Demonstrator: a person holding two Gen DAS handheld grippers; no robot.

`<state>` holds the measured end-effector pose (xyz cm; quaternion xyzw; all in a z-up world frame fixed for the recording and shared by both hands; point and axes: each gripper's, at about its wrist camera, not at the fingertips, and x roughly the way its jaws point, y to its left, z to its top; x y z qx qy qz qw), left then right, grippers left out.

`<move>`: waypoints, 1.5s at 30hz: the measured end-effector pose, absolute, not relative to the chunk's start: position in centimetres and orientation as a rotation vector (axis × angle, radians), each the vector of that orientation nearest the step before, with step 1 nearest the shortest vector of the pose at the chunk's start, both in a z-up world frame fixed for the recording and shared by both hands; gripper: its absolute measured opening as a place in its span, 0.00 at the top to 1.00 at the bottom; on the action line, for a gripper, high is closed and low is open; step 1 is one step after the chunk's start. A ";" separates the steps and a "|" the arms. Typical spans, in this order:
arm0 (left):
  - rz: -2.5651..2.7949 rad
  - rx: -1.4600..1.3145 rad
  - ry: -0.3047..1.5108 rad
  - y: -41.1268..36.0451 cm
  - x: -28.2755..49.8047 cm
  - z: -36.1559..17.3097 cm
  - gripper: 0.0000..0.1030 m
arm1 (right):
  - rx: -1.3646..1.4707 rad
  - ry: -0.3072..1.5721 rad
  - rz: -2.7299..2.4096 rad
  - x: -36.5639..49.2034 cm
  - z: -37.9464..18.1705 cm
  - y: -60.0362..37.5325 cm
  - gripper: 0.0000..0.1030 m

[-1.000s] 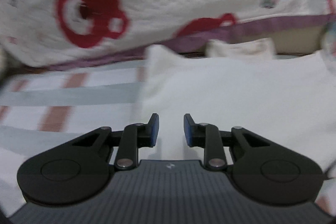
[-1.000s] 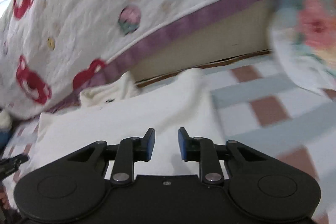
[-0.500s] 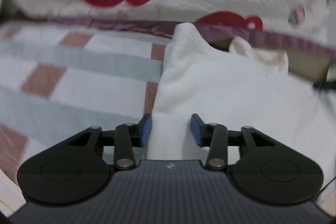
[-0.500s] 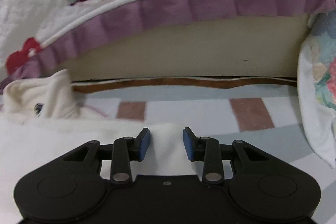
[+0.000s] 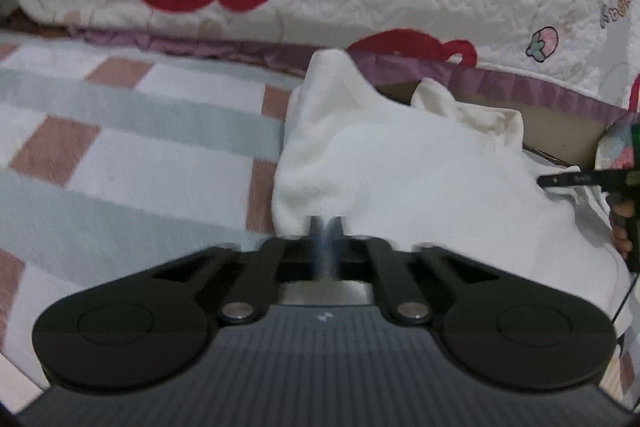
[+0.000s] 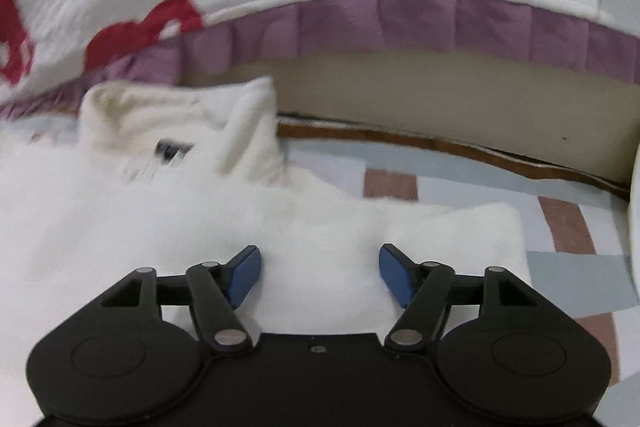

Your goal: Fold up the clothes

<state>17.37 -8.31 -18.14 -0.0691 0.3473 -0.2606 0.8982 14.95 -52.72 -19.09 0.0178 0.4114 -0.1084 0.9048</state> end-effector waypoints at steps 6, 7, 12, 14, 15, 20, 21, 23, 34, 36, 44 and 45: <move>-0.505 -0.132 0.598 -7.9 16.5 -15.5 0.99 | -0.022 0.755 -0.245 16.2 -18.6 -52.7 0.99; -0.485 -0.135 0.579 -7.6 16.5 -15.2 1.00 | -0.022 0.726 -0.251 16.2 -18.2 -52.7 0.99; -0.397 -0.289 0.710 -4.8 18.3 -17.3 1.00 | -0.028 0.713 -0.323 17.7 -17.4 -53.2 1.00; -0.406 -0.380 0.769 -4.1 18.9 -18.1 0.99 | 0.007 0.755 -0.347 18.5 -17.4 -53.5 1.00; -0.413 -0.377 0.771 -4.3 18.9 -18.0 0.97 | 0.053 0.754 -0.361 18.7 -17.2 -53.4 0.94; -0.448 -0.395 0.777 -4.7 19.0 -17.2 0.79 | 0.211 0.711 -0.038 17.5 -14.7 -47.0 0.49; -0.452 -0.407 0.775 -4.6 18.9 -17.1 0.75 | 0.188 0.739 0.043 17.4 -14.8 -44.8 0.49; -0.450 -0.410 0.772 -4.7 19.0 -17.0 0.65 | 0.144 0.799 0.177 17.0 -15.2 -40.4 0.47; -0.392 -0.349 0.821 -5.0 19.2 -17.4 0.60 | -0.071 0.825 0.263 23.1 -19.7 -27.3 0.35; -0.385 -0.337 0.828 -5.1 19.2 -17.5 0.61 | -0.120 0.813 0.267 24.7 -19.4 -26.1 0.43; -0.442 -0.314 0.765 -5.8 18.6 -16.1 0.60 | 0.273 0.727 0.255 23.9 -15.2 -30.3 0.52; -0.457 -0.321 0.749 -5.9 18.4 -15.9 0.60 | 0.340 0.703 0.247 21.9 -14.5 -31.6 0.52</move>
